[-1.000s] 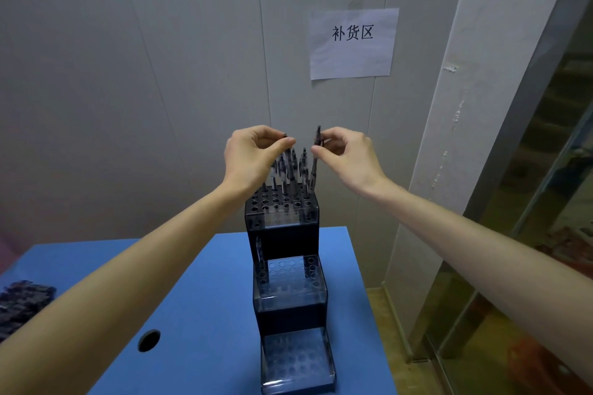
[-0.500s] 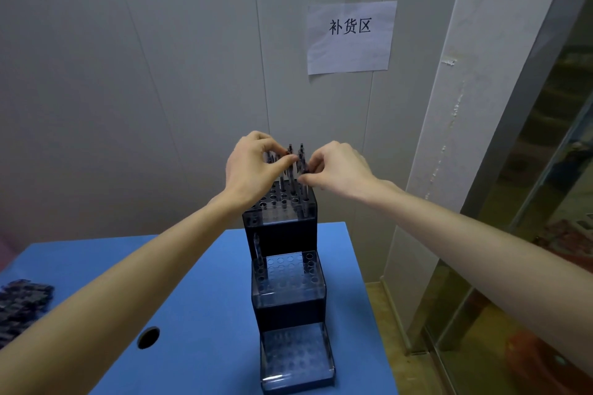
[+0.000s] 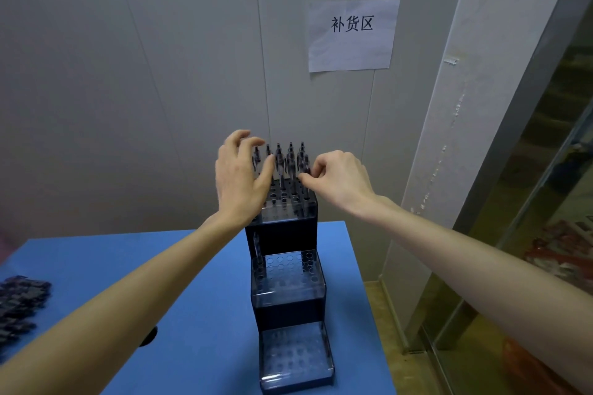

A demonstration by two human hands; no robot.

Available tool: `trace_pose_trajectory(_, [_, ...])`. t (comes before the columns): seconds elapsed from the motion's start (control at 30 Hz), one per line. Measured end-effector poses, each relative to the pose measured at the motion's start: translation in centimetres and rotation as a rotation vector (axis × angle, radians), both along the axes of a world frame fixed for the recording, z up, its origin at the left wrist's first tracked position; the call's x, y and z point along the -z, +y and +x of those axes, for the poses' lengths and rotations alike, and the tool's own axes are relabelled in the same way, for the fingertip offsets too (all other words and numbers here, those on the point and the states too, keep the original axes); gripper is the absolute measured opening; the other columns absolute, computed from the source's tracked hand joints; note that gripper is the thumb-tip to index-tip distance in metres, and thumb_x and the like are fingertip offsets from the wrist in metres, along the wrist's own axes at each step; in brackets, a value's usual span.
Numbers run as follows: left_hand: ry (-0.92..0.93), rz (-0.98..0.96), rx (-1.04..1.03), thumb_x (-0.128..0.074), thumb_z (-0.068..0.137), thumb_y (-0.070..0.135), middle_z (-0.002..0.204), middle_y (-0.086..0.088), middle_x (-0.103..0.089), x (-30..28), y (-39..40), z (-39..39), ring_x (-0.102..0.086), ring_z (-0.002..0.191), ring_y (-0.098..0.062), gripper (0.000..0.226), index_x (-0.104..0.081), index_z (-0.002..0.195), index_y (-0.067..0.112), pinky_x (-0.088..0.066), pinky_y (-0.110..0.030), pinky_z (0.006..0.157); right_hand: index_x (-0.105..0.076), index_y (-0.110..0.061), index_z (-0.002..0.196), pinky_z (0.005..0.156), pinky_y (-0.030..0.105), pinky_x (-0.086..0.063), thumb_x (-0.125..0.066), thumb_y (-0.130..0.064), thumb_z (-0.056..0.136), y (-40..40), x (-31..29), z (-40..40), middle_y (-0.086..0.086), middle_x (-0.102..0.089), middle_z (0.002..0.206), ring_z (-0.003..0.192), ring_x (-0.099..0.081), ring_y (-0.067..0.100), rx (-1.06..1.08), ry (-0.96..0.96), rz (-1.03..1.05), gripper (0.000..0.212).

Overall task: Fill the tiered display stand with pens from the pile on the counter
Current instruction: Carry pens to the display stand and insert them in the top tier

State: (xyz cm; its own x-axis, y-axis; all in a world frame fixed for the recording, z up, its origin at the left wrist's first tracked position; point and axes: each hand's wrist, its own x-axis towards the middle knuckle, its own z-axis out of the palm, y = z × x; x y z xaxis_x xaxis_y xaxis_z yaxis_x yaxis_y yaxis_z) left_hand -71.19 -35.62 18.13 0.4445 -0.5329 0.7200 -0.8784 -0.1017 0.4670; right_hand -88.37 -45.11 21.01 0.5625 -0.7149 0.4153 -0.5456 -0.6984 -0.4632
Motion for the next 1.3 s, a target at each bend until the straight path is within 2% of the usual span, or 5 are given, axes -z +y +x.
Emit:
trace_pose_trajectory(0.23, [0.128, 0.244, 0.127, -0.051, 0.101, 0.056, 0.172, 0.0, 0.0, 3.2, 1.9, 0.5, -0.007, 0.158, -0.016, 0.091, 0.008, 0.163, 0.023, -0.02, -0.039, 0.124, -0.066, -0.028, 0.077, 0.071, 0.03, -0.054, -0.07, -0.059, 0.084, 0.2, 0.8, -0.1, -0.015, -0.066, 0.073, 0.073, -0.065, 0.008, -0.009, -0.015, -0.009, 0.031])
trace_pose_trajectory(0.33, [0.208, 0.353, 0.108, -0.052, 0.098, 0.062, 0.172, -0.002, 0.001, 3.9, 2.1, -0.1, -0.018, 0.156, -0.023, 0.103, 0.019, 0.161, 0.021, -0.031, -0.044, 0.121, -0.06, -0.024, 0.124, 0.09, 0.035, -0.054, -0.061, -0.07, 0.086, -0.2, 2.6, -0.7, -0.007, -0.066, 0.12, 0.108, -0.064, 0.013, -0.08, 0.077, 0.052, 0.06])
trace_pose_trajectory(0.5, [0.282, 0.512, 0.088, -0.052, 0.094, 0.068, 0.165, -0.013, -0.031, 3.4, 0.9, -0.5, -0.052, 0.134, -0.035, 0.111, 0.022, 0.16, 0.016, -0.048, -0.046, 0.106, -0.012, -0.016, 0.162, 0.123, 0.051, -0.024, -0.026, -0.078, 0.094, -0.9, 5.5, -0.9, 0.005, -0.017, 0.168, 0.155, -0.015, 0.02, -0.198, 0.308, 0.072, 0.093])
trace_pose_trajectory(1.07, [0.339, 0.541, 0.1, -0.051, 0.083, 0.079, 0.165, -0.003, -0.033, 3.1, -0.7, -2.2, -0.049, 0.14, -0.028, 0.114, 0.007, 0.162, 0.02, -0.046, -0.051, 0.11, -0.014, -0.011, 0.162, 0.124, 0.045, -0.023, -0.029, -0.075, 0.096, -2.6, 6.3, -2.6, 0.007, -0.017, 0.168, 0.155, -0.014, 0.02, -0.216, 0.299, 0.075, 0.093])
trace_pose_trajectory(1.3, [0.242, 0.61, 0.036, -0.032, 0.094, 0.08, 0.172, 0.001, 0.0, 2.5, 1.9, -2.1, -0.014, 0.157, -0.019, 0.103, 0.009, 0.163, 0.015, -0.024, -0.043, 0.124, -0.006, -0.005, 0.161, 0.125, 0.047, -0.019, -0.026, -0.078, 0.095, -1.8, 6.3, -3.5, 0.014, -0.011, 0.168, 0.155, -0.012, 0.028, -0.173, 0.352, 0.052, 0.101])
